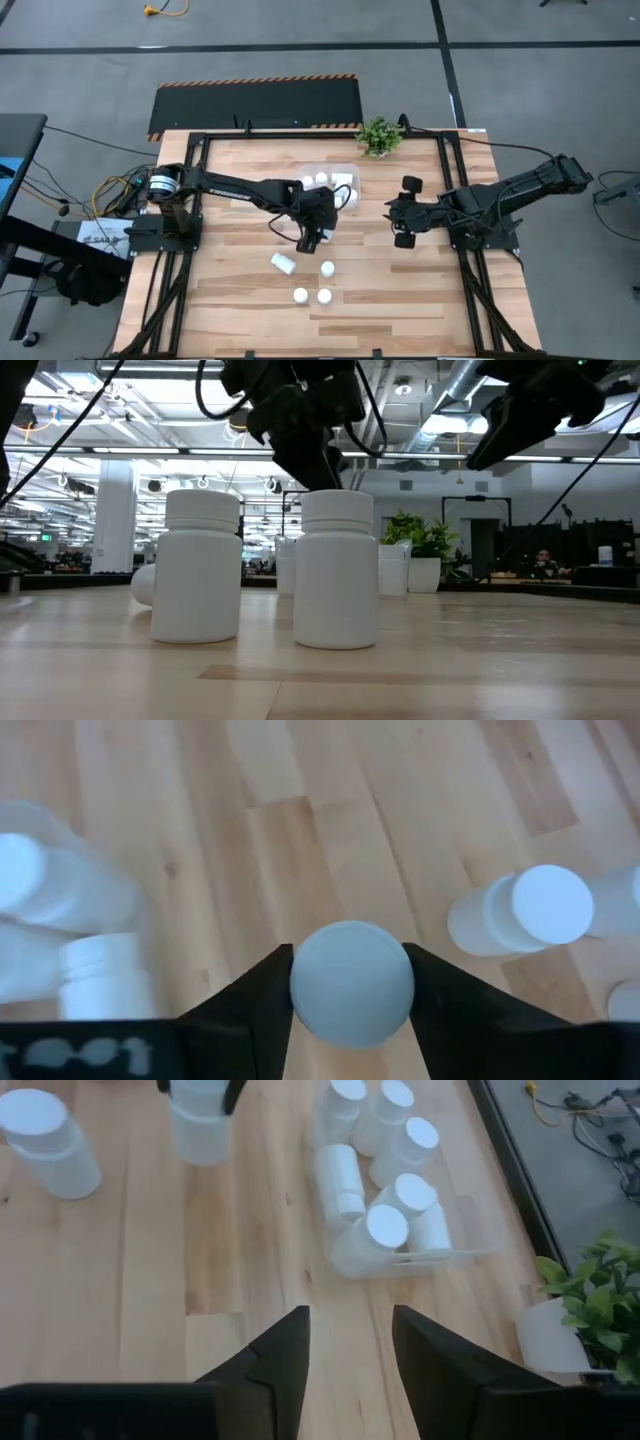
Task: Pick and place pill bottles into a basket
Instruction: Put the white medicine bottle into the transparent bin
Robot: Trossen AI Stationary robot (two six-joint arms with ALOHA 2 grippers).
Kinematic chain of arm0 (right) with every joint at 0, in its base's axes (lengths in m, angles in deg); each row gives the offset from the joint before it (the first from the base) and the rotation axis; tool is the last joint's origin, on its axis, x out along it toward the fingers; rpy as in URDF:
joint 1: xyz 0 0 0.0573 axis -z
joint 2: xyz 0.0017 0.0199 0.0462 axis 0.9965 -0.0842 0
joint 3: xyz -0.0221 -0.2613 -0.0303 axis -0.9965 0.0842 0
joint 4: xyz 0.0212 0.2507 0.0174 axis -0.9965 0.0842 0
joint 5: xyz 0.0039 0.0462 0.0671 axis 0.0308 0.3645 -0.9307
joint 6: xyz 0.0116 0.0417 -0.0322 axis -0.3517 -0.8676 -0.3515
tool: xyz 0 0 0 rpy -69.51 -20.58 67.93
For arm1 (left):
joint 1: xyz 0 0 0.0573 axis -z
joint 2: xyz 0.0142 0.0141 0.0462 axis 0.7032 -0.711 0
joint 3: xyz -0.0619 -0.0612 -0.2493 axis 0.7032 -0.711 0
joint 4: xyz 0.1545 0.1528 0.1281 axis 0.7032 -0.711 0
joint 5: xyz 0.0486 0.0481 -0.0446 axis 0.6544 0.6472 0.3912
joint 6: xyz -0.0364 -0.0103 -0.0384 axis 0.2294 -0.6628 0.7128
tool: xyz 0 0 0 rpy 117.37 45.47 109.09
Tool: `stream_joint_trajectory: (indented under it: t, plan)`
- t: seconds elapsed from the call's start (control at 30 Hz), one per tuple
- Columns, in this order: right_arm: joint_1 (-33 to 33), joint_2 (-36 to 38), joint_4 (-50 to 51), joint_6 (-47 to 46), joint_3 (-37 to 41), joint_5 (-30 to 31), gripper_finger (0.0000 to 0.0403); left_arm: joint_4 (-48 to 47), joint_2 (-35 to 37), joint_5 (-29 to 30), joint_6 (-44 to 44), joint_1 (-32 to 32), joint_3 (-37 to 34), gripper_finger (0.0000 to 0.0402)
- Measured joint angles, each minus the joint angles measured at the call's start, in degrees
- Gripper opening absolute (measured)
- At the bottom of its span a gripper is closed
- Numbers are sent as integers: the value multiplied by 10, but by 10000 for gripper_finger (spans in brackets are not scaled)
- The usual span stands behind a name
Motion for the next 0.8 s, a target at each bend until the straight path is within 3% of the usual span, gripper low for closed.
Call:
stream_joint_trajectory:
  t: [0.13, 0.37, 0.63, 0.8]
  plan:
    - [19, 0, 0, 0, 0, 0, 134, -6, 22, 33, -2, -8, 0, 172]
    - [45, 0, 0, 0, 0, -1, 132, -5, 53, 78, 7, -58, 0, 147]
    - [56, 0, -1, 1, 0, -2, 128, -3, 54, 80, -4, -135, 0, 169]
    - [56, 0, -1, 1, 0, -2, 128, 0, 53, 43, -25, -161, 0, 153]
